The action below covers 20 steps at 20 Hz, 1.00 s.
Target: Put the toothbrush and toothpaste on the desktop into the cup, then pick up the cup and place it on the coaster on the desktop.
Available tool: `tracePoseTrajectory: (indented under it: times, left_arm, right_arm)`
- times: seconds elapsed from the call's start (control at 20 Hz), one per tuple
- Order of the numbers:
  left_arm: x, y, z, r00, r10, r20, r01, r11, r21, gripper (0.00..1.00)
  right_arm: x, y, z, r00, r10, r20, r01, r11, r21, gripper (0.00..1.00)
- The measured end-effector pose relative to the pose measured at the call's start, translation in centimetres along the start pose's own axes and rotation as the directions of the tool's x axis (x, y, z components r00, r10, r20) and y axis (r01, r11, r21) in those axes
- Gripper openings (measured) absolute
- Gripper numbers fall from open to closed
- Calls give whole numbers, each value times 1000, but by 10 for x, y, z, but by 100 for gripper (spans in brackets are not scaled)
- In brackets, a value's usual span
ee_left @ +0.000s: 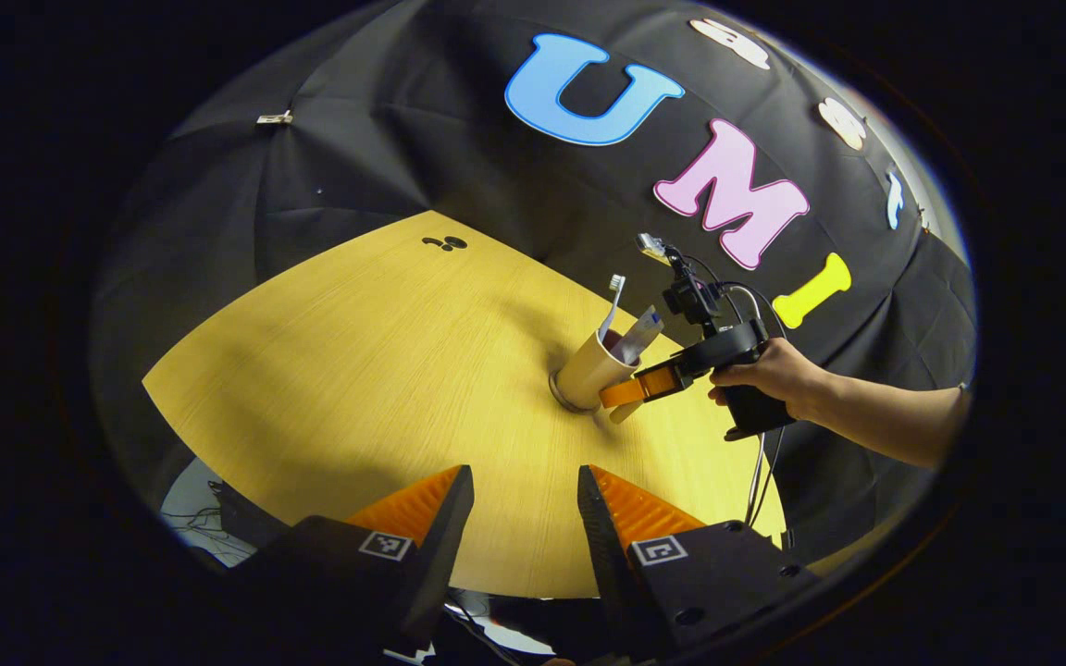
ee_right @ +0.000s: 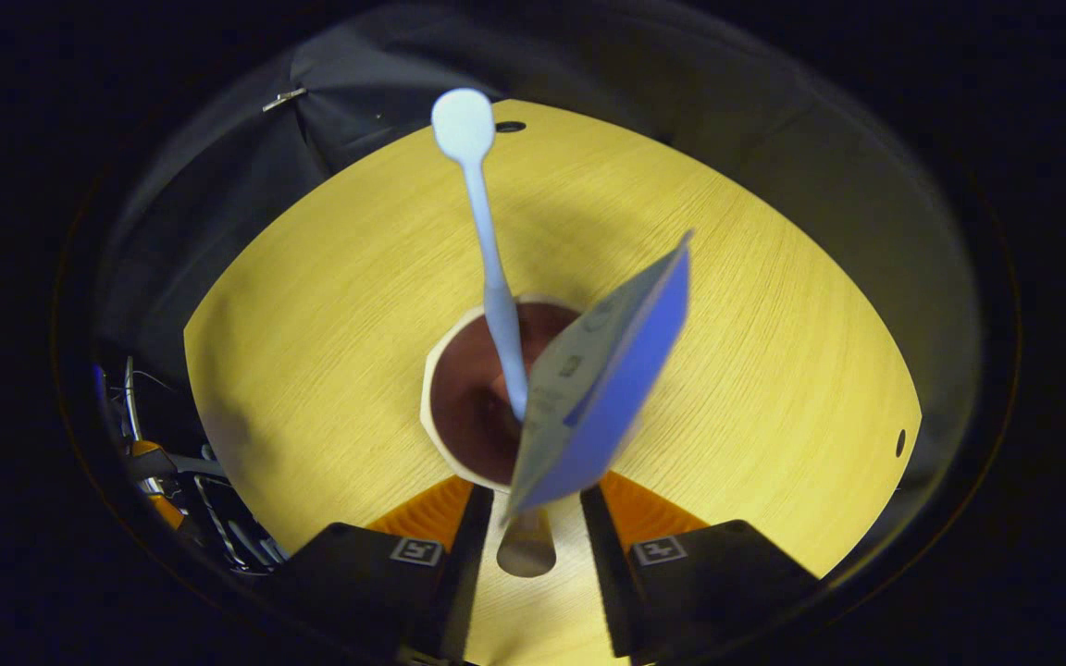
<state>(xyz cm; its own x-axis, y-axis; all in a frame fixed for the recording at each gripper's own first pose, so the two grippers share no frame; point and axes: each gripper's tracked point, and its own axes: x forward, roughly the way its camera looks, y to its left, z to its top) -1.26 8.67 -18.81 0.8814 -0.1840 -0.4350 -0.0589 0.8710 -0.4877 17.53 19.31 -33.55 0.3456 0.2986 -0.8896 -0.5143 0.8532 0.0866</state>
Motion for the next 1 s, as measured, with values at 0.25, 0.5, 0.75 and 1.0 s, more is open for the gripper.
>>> tracePoseTrajectory:
  times: [0.25,0.5,0.75,1.0]
  left_arm:
    - [2,-11,1,1000,-8,3,8,999,41,71]
    - [4,-28,2,1000,-29,-4,29,996,78,71]
    - [7,-44,8,999,-53,-10,54,991,119,71]
    - [10,-64,29,997,-82,7,80,983,164,71]
  right_arm:
    - [-27,-4,10,996,8,85,-10,999,31,80]
    - [-64,-6,23,980,15,201,-26,998,51,80]
    - [-107,-8,29,952,7,306,-31,997,73,82]
    - [-151,-10,26,917,-13,399,-23,996,84,86]
